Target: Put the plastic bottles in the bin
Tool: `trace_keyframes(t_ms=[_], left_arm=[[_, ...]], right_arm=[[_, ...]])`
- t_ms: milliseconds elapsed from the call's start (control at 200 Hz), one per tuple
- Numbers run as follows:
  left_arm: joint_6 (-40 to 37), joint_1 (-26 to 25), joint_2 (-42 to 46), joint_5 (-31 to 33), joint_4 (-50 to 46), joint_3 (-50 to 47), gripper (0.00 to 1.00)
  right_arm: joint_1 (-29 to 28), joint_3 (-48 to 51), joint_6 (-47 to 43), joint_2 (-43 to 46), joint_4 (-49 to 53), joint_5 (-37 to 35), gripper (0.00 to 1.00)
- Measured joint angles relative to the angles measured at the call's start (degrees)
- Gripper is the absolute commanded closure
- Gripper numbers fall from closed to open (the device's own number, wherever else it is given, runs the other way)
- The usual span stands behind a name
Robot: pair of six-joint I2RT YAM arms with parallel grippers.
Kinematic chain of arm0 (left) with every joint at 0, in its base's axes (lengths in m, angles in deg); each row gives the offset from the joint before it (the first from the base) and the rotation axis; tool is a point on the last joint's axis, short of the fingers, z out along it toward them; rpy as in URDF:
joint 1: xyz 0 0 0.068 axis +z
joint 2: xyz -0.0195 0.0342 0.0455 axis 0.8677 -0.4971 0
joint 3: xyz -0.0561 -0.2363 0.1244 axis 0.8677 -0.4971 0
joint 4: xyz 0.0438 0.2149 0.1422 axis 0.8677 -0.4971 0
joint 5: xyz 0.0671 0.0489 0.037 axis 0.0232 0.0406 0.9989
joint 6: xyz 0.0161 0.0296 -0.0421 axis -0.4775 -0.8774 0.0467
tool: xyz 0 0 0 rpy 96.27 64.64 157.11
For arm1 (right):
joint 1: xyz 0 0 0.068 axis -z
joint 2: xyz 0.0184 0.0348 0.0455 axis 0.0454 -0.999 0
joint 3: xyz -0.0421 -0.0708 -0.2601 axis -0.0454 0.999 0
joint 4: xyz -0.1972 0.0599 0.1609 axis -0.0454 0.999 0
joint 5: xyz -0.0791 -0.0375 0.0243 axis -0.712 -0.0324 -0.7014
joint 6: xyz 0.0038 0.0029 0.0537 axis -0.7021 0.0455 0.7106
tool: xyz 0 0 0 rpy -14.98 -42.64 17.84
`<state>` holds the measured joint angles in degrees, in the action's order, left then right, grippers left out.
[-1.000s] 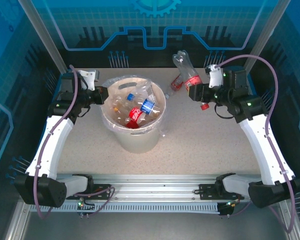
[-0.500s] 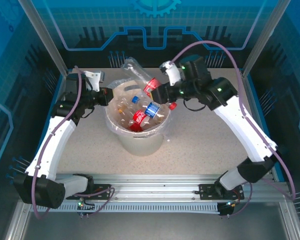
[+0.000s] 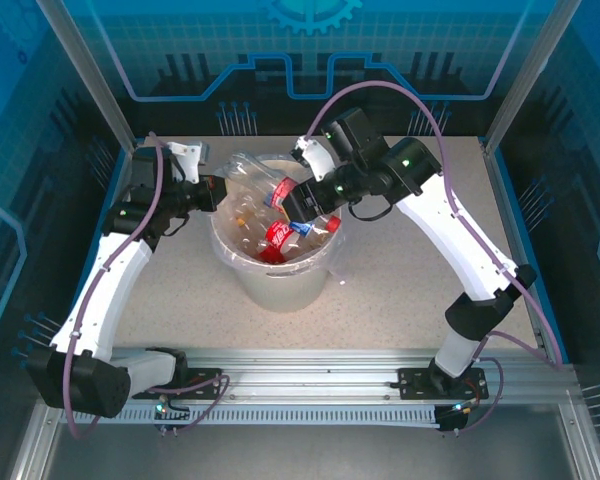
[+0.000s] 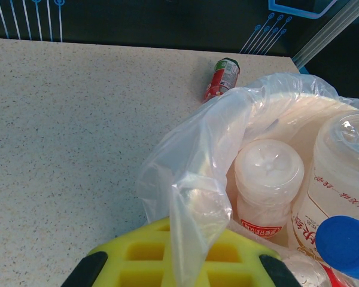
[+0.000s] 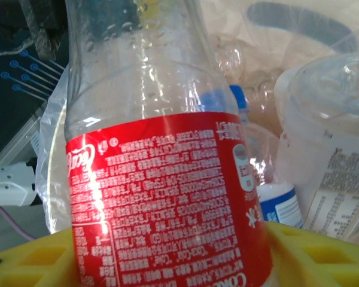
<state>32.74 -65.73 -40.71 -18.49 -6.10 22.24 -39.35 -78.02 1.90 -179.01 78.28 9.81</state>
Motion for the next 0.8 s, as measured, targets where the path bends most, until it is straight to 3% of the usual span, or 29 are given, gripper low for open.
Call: trace_keyframes(t_ms=[315,800], left_arm=[[0.0,-0.2,0.2,0.5,0.1,-0.2,1.00],[0.0,-0.2,0.2,0.5,0.1,-0.2,1.00]], right_arm=[[-0.4,0.1,-1.9,0.0,1.6,1.5,0.20],[-2.0,-0.3,-5.9,-0.5,1.4,5.3,0.42]])
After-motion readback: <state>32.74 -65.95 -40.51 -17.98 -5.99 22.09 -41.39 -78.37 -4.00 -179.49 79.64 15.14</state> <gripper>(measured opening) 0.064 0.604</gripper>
